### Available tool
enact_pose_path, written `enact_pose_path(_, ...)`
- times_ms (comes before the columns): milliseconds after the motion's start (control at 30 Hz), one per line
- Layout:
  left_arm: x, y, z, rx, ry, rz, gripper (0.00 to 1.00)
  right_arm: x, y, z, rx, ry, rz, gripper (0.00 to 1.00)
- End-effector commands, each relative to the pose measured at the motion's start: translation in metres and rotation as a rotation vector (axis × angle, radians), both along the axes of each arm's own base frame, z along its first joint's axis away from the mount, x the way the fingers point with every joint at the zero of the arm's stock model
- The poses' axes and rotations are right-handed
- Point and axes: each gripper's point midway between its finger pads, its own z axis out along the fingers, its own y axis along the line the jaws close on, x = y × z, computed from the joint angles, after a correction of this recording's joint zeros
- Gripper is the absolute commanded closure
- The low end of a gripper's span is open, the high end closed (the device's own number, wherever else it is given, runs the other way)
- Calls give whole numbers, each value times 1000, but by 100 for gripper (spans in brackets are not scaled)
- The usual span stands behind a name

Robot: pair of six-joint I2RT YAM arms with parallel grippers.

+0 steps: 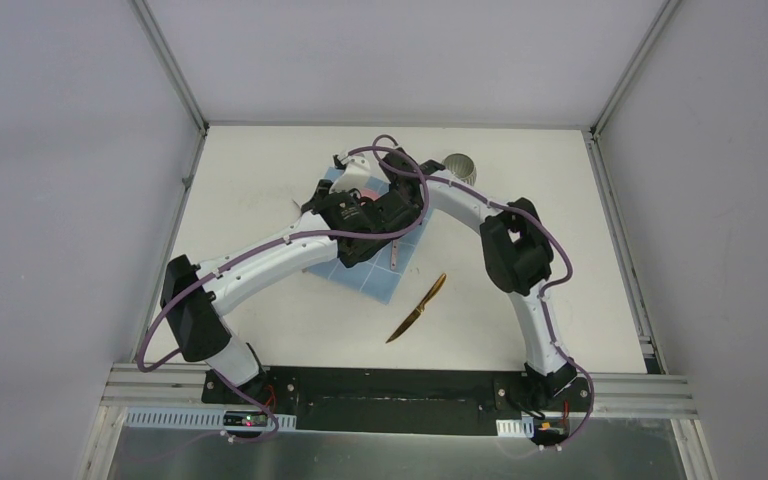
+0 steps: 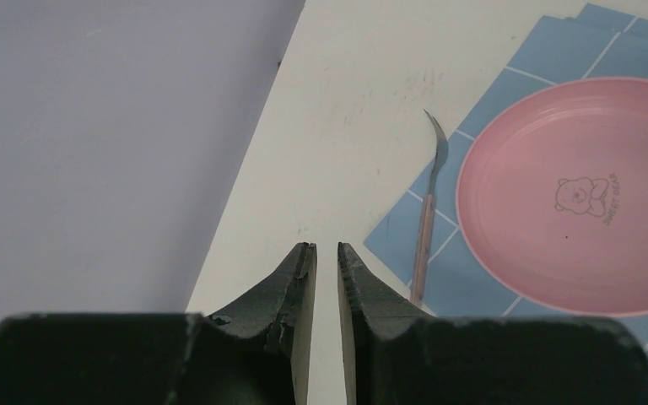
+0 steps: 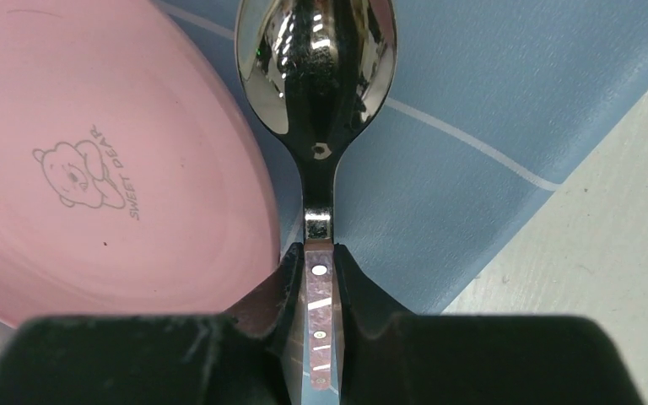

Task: Set the dinner table for one person
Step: Place the spoon on the napkin.

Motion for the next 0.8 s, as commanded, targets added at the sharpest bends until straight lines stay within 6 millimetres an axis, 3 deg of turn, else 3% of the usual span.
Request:
enact_pose_path(0, -3, 5, 12, -31, -50, 5, 82, 5, 4, 15, 29, -25, -17, 95)
enact_pose_path(267, -2, 1, 9, -29, -40, 2, 82, 1, -10, 25, -5, -56, -21, 69)
enact_pose_path(400, -1, 0, 7, -29, -37, 1, 82, 1, -17, 33, -28, -82, -19, 63)
enact_pose_path(567, -1, 0, 8, -30, -37, 1, 82, -10, -39, 64, -111, -121, 26, 62)
enact_pose_path(700, -1, -1, 8, -41, -37, 0, 82, -37, -66, 87, -219, -142, 87, 63)
enact_pose_path(767, -1, -2, 7, -47, -34, 0, 83, -53, -77, 87, -248, -138, 99, 72)
